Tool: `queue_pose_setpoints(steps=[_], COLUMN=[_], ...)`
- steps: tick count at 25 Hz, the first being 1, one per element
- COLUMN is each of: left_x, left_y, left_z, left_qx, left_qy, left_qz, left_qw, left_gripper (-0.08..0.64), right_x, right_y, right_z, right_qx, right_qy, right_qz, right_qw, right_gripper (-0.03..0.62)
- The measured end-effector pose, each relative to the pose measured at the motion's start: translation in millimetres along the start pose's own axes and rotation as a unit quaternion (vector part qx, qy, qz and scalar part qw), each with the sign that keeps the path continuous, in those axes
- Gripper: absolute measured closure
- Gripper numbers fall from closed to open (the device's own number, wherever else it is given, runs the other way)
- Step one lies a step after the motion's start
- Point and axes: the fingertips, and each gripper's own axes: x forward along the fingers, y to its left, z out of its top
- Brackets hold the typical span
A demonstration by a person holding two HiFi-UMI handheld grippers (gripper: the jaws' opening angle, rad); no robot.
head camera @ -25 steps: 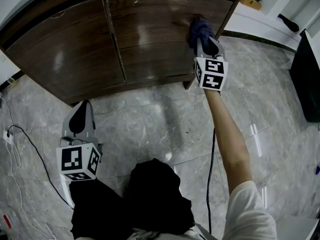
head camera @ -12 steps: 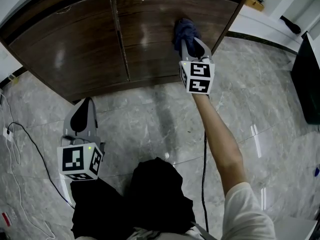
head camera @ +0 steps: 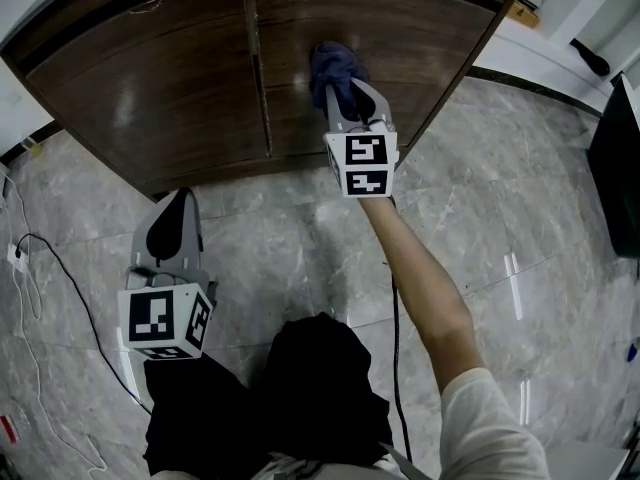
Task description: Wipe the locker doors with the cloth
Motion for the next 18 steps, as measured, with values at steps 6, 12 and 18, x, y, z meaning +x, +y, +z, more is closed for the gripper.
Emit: queue_pose_setpoints(steps=[6,12,18], left_x=[-1.0,-2.2,-1.4], left_y=[1.9,7.6,9.8], left_z=[-1.8,-2.8,-5.5], left_qx=[0.003,0.0,0.003], left_qy=[0.001,0.003,0.005], left_qz=[0.002,0.008,0.01], left_qw=[1.0,1.0,0.9999], left_gripper=[0.56,0.56,0.56], right_x=[10.0,18.8,17.6], right_y=[56.0,94.1,88.5], right_z=[2.9,-2.8,-11.7], right_qx=[0.001,0.004,-0.001], right_qy=[-0.004,0.0,0.006], right_qz=[0.044,0.07,0.067], right_qw=[0.999,0.998,0.998], right_gripper=[0.511,0.511,0.511])
